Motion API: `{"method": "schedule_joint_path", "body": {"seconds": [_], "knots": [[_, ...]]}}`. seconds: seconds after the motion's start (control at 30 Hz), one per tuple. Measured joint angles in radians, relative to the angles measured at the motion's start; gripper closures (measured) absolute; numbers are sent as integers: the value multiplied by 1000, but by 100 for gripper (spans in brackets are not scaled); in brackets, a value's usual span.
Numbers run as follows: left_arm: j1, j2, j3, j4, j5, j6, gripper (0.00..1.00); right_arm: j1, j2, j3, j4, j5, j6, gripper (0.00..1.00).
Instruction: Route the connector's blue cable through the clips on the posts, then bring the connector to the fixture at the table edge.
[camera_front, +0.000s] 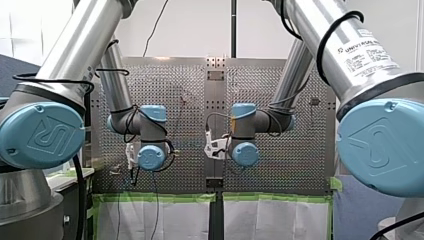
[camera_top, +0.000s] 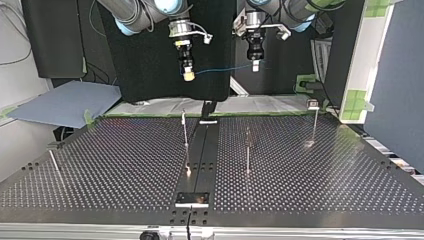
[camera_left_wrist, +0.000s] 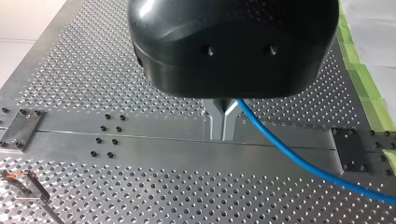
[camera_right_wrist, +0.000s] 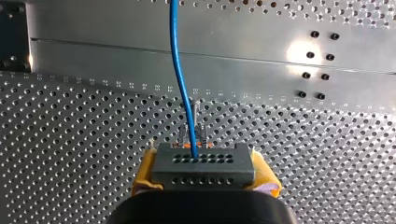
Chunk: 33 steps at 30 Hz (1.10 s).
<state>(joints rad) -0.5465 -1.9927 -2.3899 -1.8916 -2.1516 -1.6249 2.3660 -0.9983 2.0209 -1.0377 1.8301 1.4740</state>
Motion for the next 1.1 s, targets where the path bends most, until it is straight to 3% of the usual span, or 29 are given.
{"method": "schedule_joint_path", "body": {"seconds": [0.37, 0.8, 1.1], "knots": [[0, 0, 0, 0, 0, 0, 100, -10, 75, 9, 8, -3, -1, 100], [2, -3, 0, 2, 2, 3, 100, -11, 80, 9, 8, -3, -1, 100], [6, -64, 0, 63, 37, 21, 100, -11, 80, 9, 8, -3, -1, 100]]}}
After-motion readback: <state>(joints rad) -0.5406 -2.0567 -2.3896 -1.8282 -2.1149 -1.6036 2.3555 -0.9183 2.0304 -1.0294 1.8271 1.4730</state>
